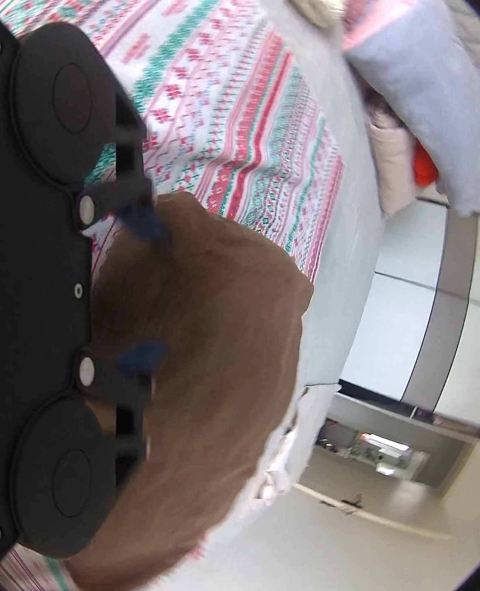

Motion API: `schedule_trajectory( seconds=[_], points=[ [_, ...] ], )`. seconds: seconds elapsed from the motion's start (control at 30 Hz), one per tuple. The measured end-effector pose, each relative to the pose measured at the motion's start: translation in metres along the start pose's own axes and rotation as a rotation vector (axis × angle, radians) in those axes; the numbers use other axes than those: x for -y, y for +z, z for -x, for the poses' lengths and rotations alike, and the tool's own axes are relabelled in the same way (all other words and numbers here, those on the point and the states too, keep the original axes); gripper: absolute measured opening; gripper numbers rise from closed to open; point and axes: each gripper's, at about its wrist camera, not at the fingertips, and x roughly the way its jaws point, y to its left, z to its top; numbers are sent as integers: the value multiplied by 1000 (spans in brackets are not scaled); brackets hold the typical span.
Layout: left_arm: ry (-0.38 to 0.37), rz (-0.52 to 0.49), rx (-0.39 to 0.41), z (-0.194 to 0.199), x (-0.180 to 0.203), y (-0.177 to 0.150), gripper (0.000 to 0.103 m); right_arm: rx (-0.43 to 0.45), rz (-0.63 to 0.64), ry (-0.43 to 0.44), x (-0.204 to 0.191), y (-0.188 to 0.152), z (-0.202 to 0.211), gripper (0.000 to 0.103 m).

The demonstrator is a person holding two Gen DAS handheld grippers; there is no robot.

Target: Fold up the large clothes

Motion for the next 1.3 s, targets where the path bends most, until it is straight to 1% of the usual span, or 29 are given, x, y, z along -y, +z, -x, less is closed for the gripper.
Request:
schedule_trajectory(
  seconds=[0.03, 0.1, 0.13, 0.17, 0.27, 0.33, 0.4, 0.5, 0.67, 0.87, 0.97, 1.17, 1.27, 1.3],
  points=[
    [-24, 41, -20, -1, -2, 2, 90, 3, -7, 32, 1, 2, 2, 62],
    [-72, 129, -76, -3, -11, 2, 93, 11, -19, 77, -1, 5, 6, 72],
    [-91, 174, -108, -6, -15, 3, 94, 9, -22, 90, -3, 5, 6, 80],
    [-103, 221, -136, -9, -17, 3, 94, 3, -21, 103, -6, 6, 6, 84],
    [-127, 315, -192, -15, -21, -3, 95, -10, 16, 128, -17, 5, 5, 89],
    [-134, 346, -210, -18, -22, -7, 95, -6, 56, 124, -27, 2, 5, 91],
    [-122, 365, -217, -21, -22, -11, 95, -4, 98, 115, -36, -2, 4, 94],
    [-133, 374, -192, -20, -21, -16, 102, -5, 156, 106, -48, -8, 3, 96],
    [-132, 392, -157, -24, -18, -19, 103, -7, 217, 103, -61, -15, 3, 99],
    [-176, 473, -108, -46, -24, -13, 102, -20, 239, 125, -69, -19, 1, 99],
    [-184, 530, -86, -56, -25, -11, 101, -24, 242, 129, -71, -20, 1, 100],
    [-164, 605, -32, -65, -24, -6, 101, -26, 220, 151, -69, -17, 1, 100],
    [-129, 621, 7, -65, -20, -7, 100, -29, 207, 163, -69, -16, 0, 100],
    [-109, 623, 23, -66, -17, -7, 97, -28, 211, 161, -69, -16, -1, 100]
  ],
)
